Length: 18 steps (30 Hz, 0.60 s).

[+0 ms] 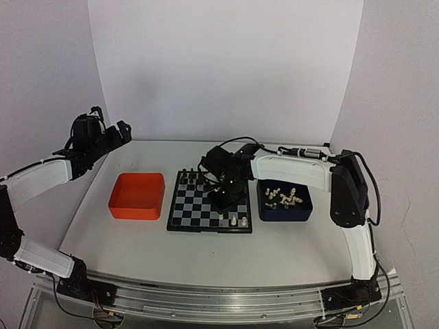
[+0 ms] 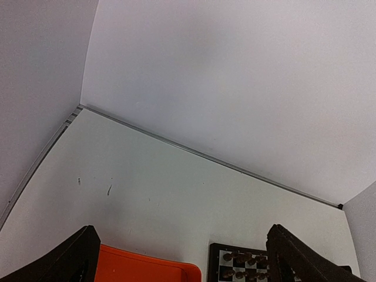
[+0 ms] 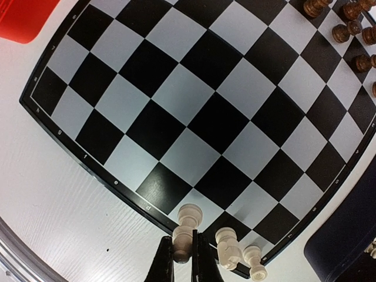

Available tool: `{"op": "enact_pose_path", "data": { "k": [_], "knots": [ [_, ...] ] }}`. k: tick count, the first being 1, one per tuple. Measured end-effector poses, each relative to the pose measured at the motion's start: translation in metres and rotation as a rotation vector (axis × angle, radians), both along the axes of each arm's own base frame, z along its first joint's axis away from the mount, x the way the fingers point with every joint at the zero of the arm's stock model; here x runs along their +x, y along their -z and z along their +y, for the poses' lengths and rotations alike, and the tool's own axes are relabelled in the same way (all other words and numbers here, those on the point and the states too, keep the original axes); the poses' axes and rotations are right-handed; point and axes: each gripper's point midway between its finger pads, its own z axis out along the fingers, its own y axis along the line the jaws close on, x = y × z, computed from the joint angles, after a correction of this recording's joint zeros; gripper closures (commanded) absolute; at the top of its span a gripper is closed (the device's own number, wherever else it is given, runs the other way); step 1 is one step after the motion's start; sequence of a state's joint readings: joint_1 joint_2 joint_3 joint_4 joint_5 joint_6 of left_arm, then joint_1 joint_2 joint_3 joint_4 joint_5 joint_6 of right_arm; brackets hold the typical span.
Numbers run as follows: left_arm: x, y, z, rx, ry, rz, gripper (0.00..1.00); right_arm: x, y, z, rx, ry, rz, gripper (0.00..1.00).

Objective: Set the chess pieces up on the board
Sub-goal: Place the chess piece on the chessboard.

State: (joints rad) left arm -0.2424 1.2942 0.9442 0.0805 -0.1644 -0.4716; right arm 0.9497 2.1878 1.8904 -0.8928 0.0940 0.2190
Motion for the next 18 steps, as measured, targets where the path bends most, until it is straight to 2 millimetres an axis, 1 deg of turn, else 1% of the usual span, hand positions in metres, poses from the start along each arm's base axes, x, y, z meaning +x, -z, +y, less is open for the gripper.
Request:
{"op": "enact_pose_path", "data": {
  "k": [5,18],
  "knots": [
    [-0.004,0.000,0.000,-0.003,0.005,-0.001,0.00,-0.001,0.008,-0.003,-0.018,0.007,0.010,1.00],
    [-0.009,0.002,0.001,-0.006,0.003,0.014,0.00,-0.004,0.019,-0.009,-0.049,0.012,0.026,1.00]
  ]
}}
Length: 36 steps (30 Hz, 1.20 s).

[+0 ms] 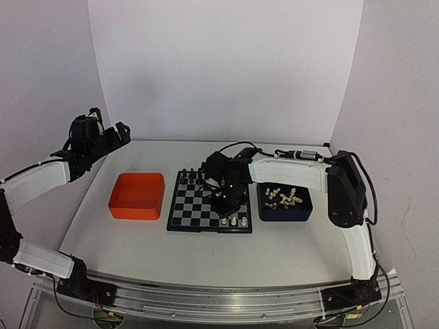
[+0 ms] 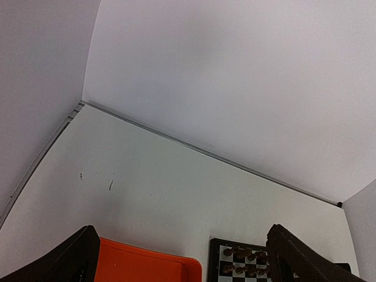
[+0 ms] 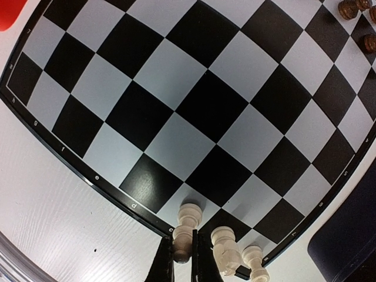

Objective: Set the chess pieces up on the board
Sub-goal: Place the chess piece on the chessboard.

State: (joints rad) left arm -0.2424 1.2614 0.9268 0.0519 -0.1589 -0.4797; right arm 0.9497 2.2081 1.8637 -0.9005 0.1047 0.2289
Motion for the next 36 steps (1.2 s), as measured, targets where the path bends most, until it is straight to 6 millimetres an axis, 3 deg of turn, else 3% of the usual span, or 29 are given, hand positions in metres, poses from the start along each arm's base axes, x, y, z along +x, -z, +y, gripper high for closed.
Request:
{"op": "enact_pose_path", "data": {
  "k": [10,24,27,31,36],
  "knots": [
    [0.000,0.000,0.000,0.001,0.000,0.001,0.00,-0.002,0.002,0.000,0.000,0.011,0.012,0.99],
    [-0.001,-0.002,0.000,0.000,0.000,-0.004,0.00,-0.001,0.003,-0.001,0.000,0.031,0.014,0.66],
    [-0.001,-0.002,0.000,0.000,0.000,-0.004,0.00,-0.001,0.003,-0.001,0.000,0.033,0.014,0.53],
    [-0.001,-0.002,0.000,0.000,0.000,-0.005,0.00,0.000,0.000,-0.001,0.002,0.032,0.007,0.15],
    [-0.001,-0.003,0.000,-0.001,0.000,-0.007,0.00,0.009,-0.027,-0.005,0.039,0.042,-0.040,0.09]
  ]
}}
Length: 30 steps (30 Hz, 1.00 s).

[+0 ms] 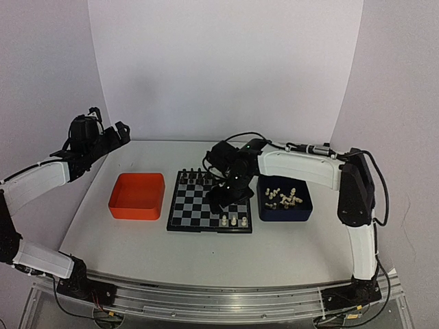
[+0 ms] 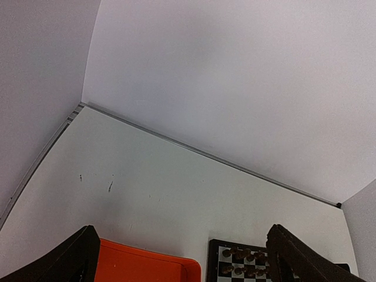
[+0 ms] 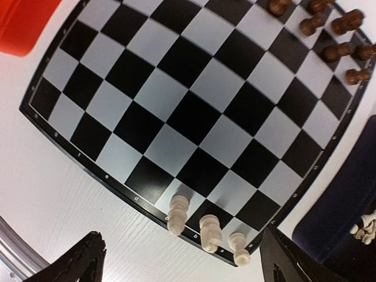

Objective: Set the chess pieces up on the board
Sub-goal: Place the chess piece on the chessboard, then pick up the chess piece from the storage box.

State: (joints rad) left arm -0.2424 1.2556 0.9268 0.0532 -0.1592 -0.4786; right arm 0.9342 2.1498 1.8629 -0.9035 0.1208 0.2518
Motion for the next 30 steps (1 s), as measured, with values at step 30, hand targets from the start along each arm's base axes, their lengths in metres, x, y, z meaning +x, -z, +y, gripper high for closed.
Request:
{"op": "enact_pose_path", "data": {
  "k": [30],
  "knots": [
    [0.010,0.020,0.011,-0.005,-0.084,0.040,0.00,0.104,0.003,-0.200,-0.143,-0.054,0.030,0.36]
  ]
}}
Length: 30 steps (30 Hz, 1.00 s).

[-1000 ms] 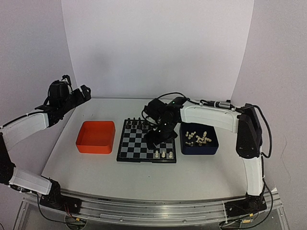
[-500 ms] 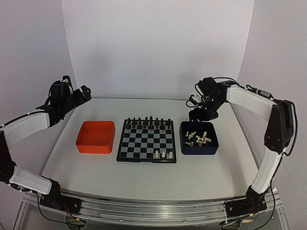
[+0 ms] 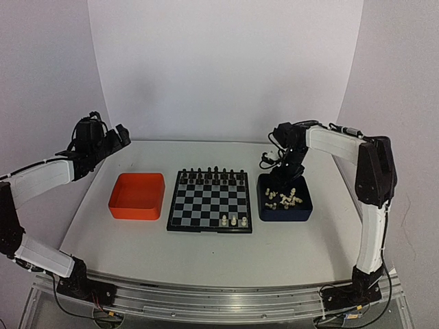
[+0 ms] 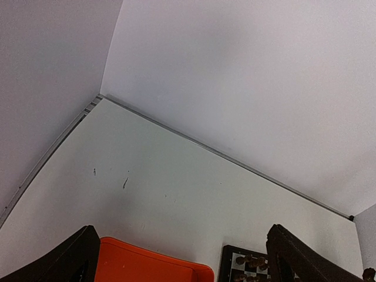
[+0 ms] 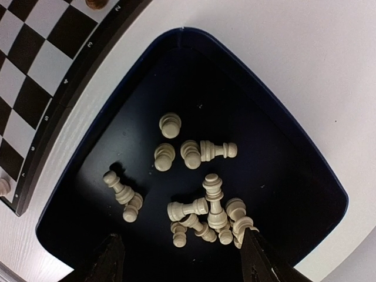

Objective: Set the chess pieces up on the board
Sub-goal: Pick up the chess piece from the storage box.

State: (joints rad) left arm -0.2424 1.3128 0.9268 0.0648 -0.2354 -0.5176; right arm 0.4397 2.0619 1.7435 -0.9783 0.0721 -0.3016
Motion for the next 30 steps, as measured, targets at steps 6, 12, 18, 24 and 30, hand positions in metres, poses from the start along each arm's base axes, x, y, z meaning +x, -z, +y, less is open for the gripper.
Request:
{"op": "enact_pose_path", "data": {
  "k": [6,12,18,24,30],
  "knots": [
    [0.002,0.002,0.002,-0.002,-0.017,0.002,0.00,0.005,0.015,-0.008,-0.043,-0.011,0.032,0.43],
    [0.005,0.012,0.004,0.009,-0.031,0.023,0.00,0.012,0.032,-0.011,-0.068,-0.017,0.058,0.50],
    [0.010,0.022,0.003,0.016,-0.031,0.048,0.00,0.014,0.043,-0.013,-0.086,-0.022,0.076,0.56],
    [0.011,0.020,0.002,0.015,-0.031,0.044,0.00,0.015,0.047,-0.016,-0.102,-0.023,0.081,0.60],
    [0.012,0.018,0.002,0.014,-0.030,0.039,0.00,0.015,0.051,-0.018,-0.113,-0.026,0.085,0.64]
  ]
}}
